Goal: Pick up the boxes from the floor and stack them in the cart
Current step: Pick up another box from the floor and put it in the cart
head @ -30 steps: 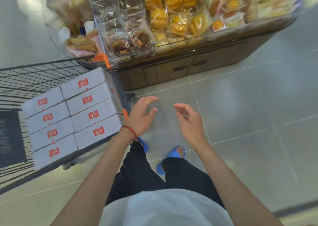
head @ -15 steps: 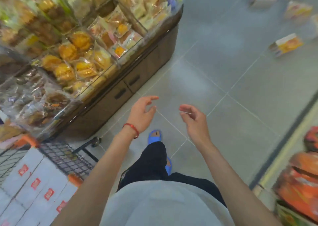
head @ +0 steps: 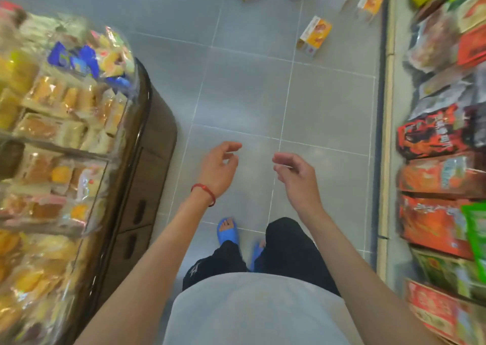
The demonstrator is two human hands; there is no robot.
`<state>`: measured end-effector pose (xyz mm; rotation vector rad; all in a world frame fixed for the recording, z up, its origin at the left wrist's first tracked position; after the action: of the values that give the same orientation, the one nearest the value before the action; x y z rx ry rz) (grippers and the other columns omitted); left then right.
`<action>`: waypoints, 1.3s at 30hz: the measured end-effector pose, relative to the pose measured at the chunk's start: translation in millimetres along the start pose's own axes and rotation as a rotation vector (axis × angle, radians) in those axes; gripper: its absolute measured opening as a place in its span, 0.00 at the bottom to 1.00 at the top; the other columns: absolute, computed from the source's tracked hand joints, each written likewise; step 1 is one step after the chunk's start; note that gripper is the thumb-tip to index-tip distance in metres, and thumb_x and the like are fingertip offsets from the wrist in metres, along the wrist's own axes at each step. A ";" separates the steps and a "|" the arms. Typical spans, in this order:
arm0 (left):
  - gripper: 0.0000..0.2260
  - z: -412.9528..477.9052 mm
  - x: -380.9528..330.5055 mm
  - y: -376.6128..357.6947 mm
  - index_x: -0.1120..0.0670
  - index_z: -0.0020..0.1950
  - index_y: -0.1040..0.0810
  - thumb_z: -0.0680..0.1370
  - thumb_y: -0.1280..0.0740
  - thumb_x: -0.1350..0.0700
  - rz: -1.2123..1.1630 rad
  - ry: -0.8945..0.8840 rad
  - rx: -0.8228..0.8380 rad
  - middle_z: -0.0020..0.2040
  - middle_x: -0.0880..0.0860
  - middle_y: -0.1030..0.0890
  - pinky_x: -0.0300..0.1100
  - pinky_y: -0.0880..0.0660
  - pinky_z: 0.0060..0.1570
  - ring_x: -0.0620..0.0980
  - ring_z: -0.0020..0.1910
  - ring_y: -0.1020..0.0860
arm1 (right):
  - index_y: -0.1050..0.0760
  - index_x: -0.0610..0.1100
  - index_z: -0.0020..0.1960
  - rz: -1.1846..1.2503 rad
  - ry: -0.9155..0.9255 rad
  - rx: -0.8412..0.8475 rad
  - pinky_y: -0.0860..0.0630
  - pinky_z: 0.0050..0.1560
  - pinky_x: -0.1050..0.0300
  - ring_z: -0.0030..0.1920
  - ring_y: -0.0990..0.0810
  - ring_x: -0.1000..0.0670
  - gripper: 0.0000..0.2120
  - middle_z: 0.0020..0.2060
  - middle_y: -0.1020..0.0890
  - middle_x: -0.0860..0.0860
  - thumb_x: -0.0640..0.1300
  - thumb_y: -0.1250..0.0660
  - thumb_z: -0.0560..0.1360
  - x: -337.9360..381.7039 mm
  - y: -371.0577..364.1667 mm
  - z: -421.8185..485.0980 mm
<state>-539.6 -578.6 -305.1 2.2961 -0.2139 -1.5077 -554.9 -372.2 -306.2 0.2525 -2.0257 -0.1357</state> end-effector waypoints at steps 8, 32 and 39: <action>0.14 162.1 -96.1 -68.2 0.53 0.63 0.21 0.80 0.36 0.64 0.055 -0.033 0.151 0.58 0.45 0.20 0.28 0.28 0.51 0.41 0.51 0.21 | 0.18 0.49 0.55 0.160 -0.082 -0.142 0.21 0.64 0.51 0.54 0.18 0.57 0.13 0.53 0.14 0.53 0.33 0.34 0.78 40.8 75.4 149.0; 0.14 677.6 -339.8 -189.9 0.53 0.63 0.21 0.80 0.38 0.64 0.060 0.042 0.221 0.59 0.47 0.19 0.25 0.28 0.48 0.45 0.56 0.21 | 0.19 0.52 0.54 0.167 -0.196 -0.174 0.22 0.56 0.53 0.57 0.17 0.49 0.12 0.53 0.15 0.52 0.36 0.34 0.79 247.8 219.2 664.8; 0.14 797.7 -406.5 -220.4 0.52 0.62 0.20 0.80 0.37 0.64 0.145 0.048 0.298 0.61 0.50 0.19 0.29 0.27 0.50 0.48 0.59 0.21 | 0.18 0.48 0.58 0.275 -0.298 -0.252 0.22 0.61 0.48 0.57 0.17 0.47 0.11 0.53 0.15 0.51 0.37 0.33 0.79 286.5 256.3 759.7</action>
<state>-1449.0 -427.8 -325.8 2.4770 -0.6155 -1.4263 -1388.1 -201.9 -347.4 -0.2176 -2.2878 -0.2658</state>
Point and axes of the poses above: each hand's wrist, its own z-axis towards the middle knuckle, its own y-axis out of the back of the hand, x = y × z, the point moved 8 cm from there along z, towards the middle knuckle
